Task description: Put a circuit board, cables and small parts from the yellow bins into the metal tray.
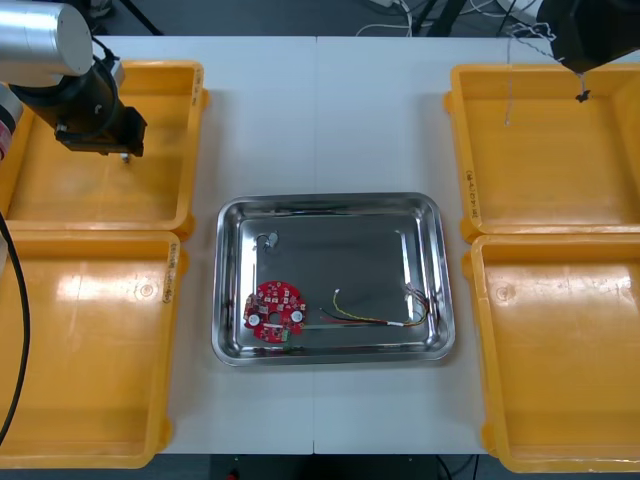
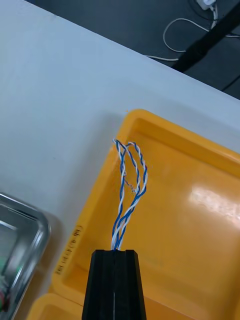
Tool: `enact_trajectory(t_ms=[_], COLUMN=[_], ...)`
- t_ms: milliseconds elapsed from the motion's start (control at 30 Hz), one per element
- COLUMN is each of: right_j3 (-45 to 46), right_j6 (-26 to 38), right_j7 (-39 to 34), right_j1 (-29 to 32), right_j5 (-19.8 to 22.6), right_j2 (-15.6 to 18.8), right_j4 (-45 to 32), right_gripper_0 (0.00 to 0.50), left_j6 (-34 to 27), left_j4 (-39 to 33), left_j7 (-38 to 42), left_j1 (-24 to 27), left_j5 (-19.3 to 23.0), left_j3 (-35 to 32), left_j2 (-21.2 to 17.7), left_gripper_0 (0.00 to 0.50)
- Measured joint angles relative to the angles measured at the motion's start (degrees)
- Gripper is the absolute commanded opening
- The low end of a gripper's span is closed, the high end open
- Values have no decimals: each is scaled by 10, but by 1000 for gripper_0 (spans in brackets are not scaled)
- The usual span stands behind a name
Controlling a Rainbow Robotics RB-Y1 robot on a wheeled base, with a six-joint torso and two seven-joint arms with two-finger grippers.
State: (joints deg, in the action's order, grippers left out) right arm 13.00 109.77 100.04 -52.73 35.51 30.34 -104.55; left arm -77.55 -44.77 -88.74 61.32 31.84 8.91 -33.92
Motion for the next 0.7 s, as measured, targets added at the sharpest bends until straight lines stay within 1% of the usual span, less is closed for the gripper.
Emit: enact_trajectory(t_ms=[200,300,433,567,700], right_j3=[-27,-31,-34,-39,-47], right_j6=[0,0,0,0,0], right_j7=[-58,-96,-125,-161,-165], right_j1=[14,30,55,77,97], right_j5=[64,99,147,190,220], right_j2=[0,0,0,0,0], right_j4=[-54,-93,-146,-180,-192], right_gripper_0=[0,0,0,0,0], left_j6=[35,51,68,84,103], left_j4=[22,34,46,55,64], left_j7=[0,0,0,0,0], left_j1=[0,0,0,0,0], left_j5=[0,0,1,1,3], left_j3=[0,0,0,1,6], left_j2=[0,0,0,0,0], left_gripper_0=[500,500,500,500,500])
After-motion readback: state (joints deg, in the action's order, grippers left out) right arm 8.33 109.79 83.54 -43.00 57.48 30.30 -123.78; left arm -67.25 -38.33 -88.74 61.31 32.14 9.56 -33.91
